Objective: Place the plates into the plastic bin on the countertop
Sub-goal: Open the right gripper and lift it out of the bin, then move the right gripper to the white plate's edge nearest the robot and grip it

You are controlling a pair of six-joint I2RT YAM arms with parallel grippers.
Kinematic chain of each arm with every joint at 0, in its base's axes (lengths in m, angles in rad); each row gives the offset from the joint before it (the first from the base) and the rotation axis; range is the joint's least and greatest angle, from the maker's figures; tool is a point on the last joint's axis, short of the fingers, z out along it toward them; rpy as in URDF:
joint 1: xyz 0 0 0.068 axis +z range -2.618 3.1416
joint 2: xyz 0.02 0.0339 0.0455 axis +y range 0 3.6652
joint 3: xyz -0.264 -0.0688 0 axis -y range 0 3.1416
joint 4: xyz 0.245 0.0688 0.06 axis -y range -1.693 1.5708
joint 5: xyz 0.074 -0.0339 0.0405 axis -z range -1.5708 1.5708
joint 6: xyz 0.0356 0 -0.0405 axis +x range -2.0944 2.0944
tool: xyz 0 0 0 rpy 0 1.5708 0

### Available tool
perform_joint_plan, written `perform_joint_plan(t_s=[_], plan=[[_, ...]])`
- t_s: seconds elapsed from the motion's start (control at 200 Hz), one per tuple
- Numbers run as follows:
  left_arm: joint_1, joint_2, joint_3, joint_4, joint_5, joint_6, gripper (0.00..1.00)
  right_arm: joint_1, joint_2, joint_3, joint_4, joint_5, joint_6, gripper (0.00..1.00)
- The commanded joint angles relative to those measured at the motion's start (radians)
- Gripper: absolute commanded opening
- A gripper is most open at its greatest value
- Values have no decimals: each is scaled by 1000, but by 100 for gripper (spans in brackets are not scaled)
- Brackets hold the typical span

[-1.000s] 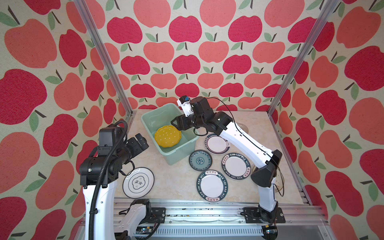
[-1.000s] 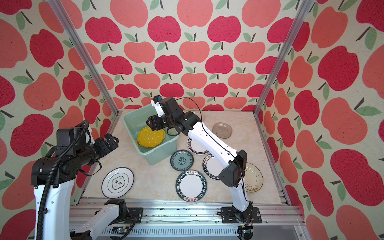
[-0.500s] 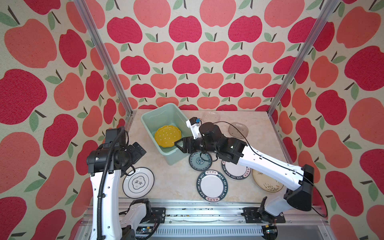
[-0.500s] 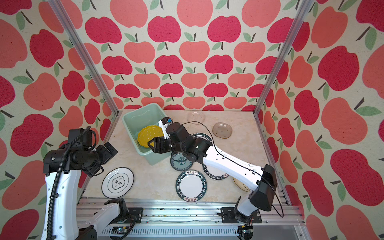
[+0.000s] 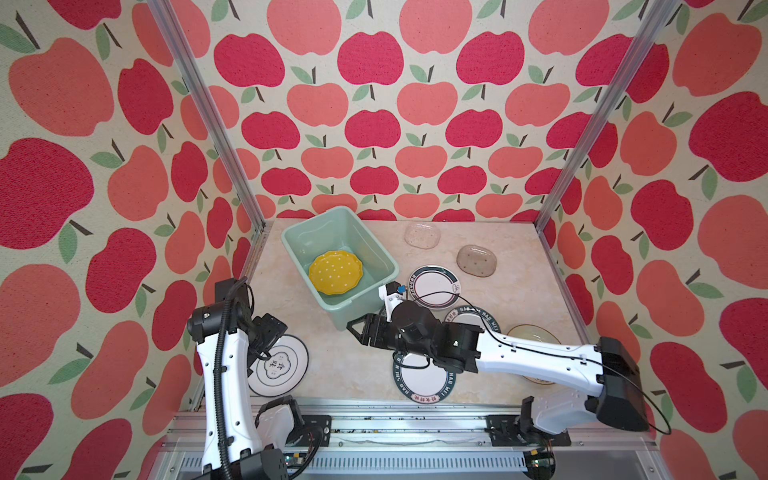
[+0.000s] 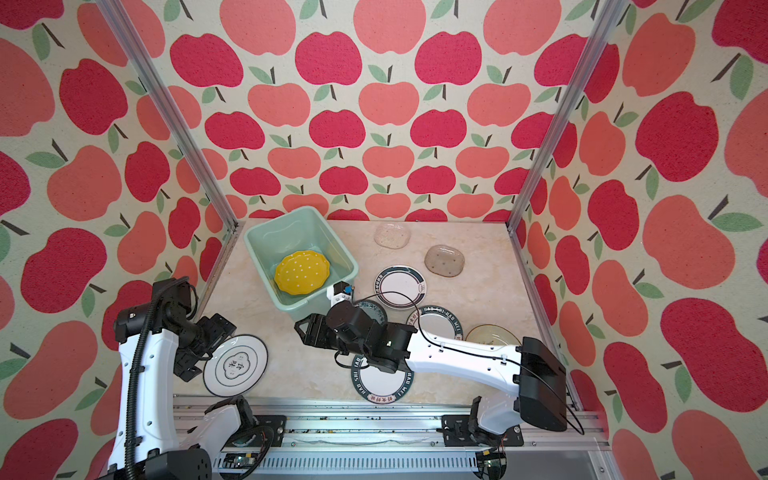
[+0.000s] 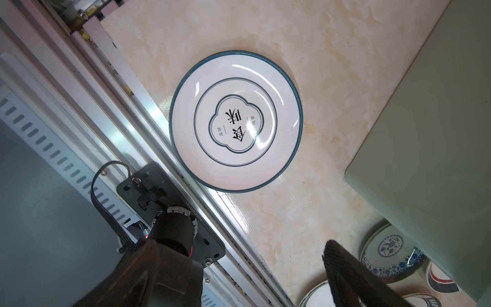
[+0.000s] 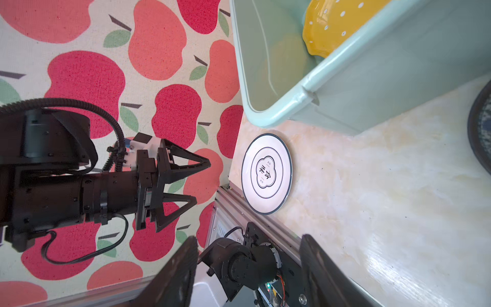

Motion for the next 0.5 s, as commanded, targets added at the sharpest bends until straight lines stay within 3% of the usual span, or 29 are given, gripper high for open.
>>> perform_joint_plan(t_s=[0.0, 0.165, 0.49], plan=[[28, 17, -24, 15, 16, -35, 99, 37, -9, -57, 115, 92, 181, 64], [50, 47, -43, 46, 20, -138, 99, 65, 92, -74, 215, 99, 273, 63], [113, 215, -19, 67, -33, -233, 99, 97, 306, -63, 398, 141, 321, 61]])
